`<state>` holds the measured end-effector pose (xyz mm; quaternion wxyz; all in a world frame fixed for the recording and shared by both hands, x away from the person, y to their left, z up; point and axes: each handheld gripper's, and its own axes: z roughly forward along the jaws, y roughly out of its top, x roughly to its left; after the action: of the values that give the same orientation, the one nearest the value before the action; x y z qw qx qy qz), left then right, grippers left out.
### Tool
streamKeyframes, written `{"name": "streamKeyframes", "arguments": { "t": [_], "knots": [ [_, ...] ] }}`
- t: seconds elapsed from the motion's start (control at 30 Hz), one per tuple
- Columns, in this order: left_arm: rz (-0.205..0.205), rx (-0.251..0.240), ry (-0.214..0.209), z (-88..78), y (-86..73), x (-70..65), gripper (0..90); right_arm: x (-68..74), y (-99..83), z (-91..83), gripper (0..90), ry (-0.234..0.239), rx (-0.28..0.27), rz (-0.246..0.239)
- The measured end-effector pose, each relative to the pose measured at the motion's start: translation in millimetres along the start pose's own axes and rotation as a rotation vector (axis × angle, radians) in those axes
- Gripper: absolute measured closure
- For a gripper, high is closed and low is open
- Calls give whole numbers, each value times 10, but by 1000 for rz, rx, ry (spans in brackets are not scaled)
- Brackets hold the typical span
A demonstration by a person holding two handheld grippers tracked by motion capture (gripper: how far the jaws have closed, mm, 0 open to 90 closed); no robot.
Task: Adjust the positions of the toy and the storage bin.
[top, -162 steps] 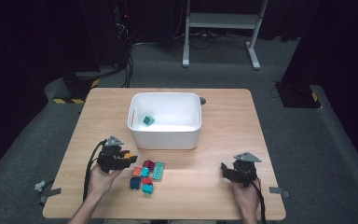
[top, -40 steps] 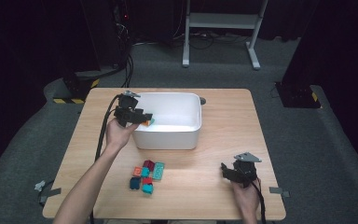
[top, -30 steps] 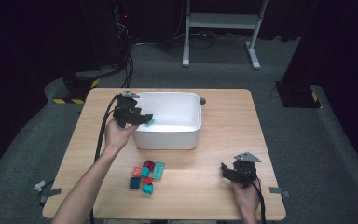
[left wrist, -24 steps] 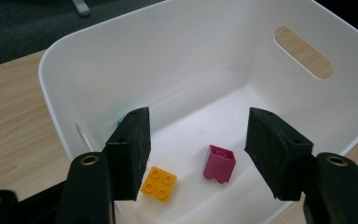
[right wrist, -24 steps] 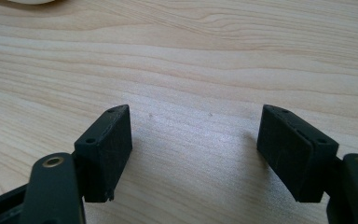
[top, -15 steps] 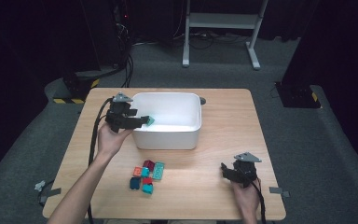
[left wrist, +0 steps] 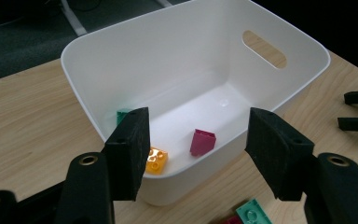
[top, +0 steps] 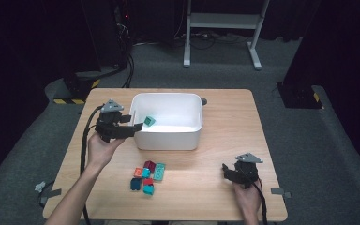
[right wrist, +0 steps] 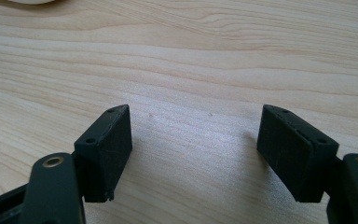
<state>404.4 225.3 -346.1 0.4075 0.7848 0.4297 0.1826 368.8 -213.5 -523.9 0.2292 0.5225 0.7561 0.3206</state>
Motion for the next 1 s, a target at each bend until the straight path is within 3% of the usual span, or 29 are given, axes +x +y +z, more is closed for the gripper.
{"name": "streamKeyframes", "arguments": {
  "t": [0.2,0.47,0.7,0.87,1.0],
  "knots": [
    [0,-4,4,-139,-221,-15,398,-1,0,1,263,-1,-1,-3],
    [-19,7,13,-203,-518,-36,397,1,1,1,263,-1,0,-3],
    [-27,37,22,-167,-739,-77,396,1,1,1,263,-1,0,-3],
    [-55,56,-3,-95,-938,-101,393,1,1,1,263,-1,0,-3],
    [-50,83,-10,-22,-1050,-137,390,1,1,1,263,-1,0,-3]
  ]
}}
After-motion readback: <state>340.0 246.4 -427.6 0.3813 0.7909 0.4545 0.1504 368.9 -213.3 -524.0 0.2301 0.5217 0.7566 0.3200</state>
